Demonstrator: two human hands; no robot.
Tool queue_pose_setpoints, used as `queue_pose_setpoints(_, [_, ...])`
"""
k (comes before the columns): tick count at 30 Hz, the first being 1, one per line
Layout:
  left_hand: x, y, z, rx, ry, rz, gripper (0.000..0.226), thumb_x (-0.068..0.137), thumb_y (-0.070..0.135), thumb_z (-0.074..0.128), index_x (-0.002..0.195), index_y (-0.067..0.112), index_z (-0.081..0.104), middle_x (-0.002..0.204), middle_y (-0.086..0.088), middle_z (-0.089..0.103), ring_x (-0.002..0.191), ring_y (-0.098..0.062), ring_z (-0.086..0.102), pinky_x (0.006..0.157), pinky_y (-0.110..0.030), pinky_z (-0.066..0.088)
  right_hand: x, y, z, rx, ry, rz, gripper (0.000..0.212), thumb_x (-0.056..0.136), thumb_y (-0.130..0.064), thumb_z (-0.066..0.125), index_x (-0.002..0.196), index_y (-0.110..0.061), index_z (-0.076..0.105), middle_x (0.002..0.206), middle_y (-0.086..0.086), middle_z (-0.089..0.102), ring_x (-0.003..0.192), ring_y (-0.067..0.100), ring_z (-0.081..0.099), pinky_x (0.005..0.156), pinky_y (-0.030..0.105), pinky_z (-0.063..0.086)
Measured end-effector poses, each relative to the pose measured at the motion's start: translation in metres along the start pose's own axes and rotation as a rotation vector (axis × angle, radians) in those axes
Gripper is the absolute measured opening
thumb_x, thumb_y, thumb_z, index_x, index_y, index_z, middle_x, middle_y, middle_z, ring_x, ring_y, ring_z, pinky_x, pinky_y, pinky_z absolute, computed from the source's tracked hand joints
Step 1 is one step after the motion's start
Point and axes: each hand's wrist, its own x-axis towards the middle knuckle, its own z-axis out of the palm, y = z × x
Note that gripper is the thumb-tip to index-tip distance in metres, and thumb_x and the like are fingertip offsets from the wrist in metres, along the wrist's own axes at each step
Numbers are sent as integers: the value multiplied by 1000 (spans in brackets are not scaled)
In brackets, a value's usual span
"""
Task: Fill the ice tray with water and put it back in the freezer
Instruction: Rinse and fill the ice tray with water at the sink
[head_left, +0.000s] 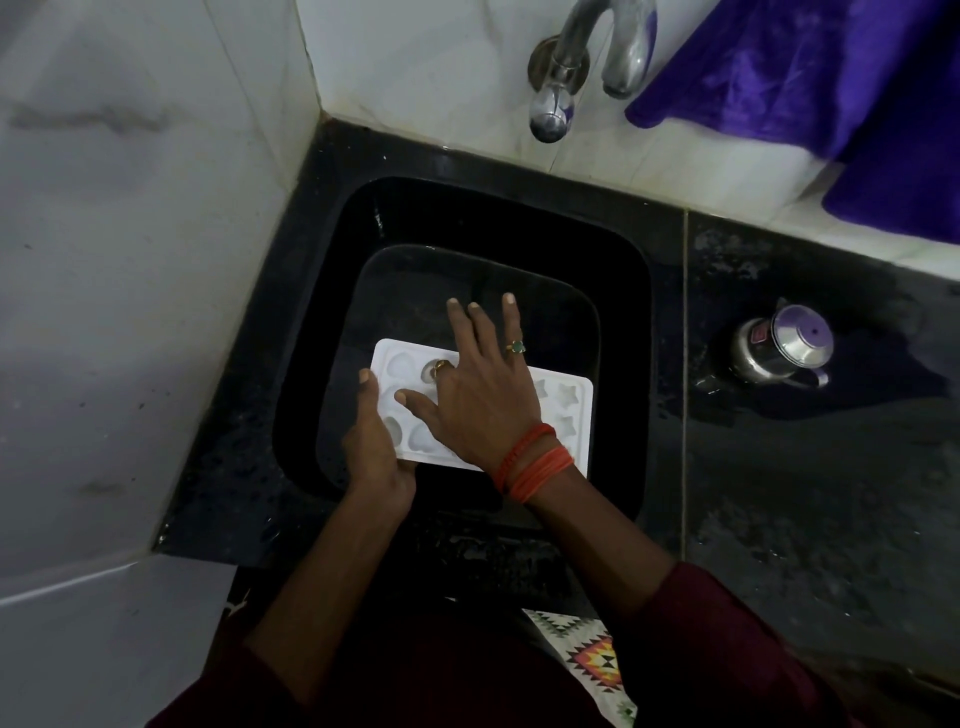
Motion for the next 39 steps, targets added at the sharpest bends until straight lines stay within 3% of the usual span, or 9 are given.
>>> queue_pose_setpoints(3, [-2,-5,0,-71,-20,1,74,87,68,68,134,12,66,129,-14,72,120,-35,69,109,-59,48,-1,-2,-2,-6,-25,-4,68,96,-69,26,115,-23,73,160,18,25,148,33,21,120,58,-7])
queue_pose_setpoints(10, [9,3,-2,-11,31,-8,72,90,70,61,131,12,68,127,-16,73,119,-39,69,110,-62,47,-5,-6,-4,31,-30,0,71,95,-70,28,118,-18,70,160,17,28,148,29,24,120,57,-10])
queue_pose_setpoints(14, [12,4,-1,16,57,16,66,94,67,58,126,11,70,121,-16,75,117,-38,70,107,-59,50,-6,-8,-4,22,47,-13,71,94,-70,29,108,-17,75,155,16,38,144,29,33,121,58,-7])
queue_pose_setpoints(20, [9,-3,-2,-42,68,-2,69,87,67,68,127,11,70,119,-13,76,111,-33,73,107,-58,50,-4,-7,3,47,-8,23,74,94,-72,22,113,-20,73,158,14,34,147,26,28,120,57,-9])
queue_pose_setpoints(22, [9,-2,-2,-47,88,-6,70,84,67,72,127,12,69,119,-6,75,107,-26,74,104,-52,54,-6,-6,5,59,5,27,74,94,-72,22,113,-22,73,157,13,35,146,25,28,120,58,-7])
queue_pose_setpoints(24, [12,3,-2,27,56,-1,64,93,66,61,131,14,64,123,0,69,101,-14,71,88,-34,60,-8,-5,4,68,26,37,74,93,-72,21,111,-23,74,156,13,36,146,25,30,120,58,-5])
queue_pose_setpoints(26, [15,3,-3,59,49,5,52,97,64,55,120,19,64,119,2,68,94,-9,72,74,-27,61,-10,-3,3,75,49,46,73,93,-73,22,111,-25,74,156,13,37,145,25,31,120,59,-2])
queue_pose_setpoints(31, [11,0,-4,15,49,14,76,82,72,70,129,13,69,125,-14,74,115,-37,71,104,-57,52,-21,-1,0,99,95,67,71,92,-74,23,108,-27,74,156,12,38,146,25,30,120,60,-3])
queue_pose_setpoints(39, [14,2,-3,24,67,55,61,89,68,64,116,14,74,115,-13,78,99,-30,77,90,-47,59,-26,-8,3,103,40,47,67,94,-71,25,107,-28,75,159,14,32,148,28,26,120,56,-12])
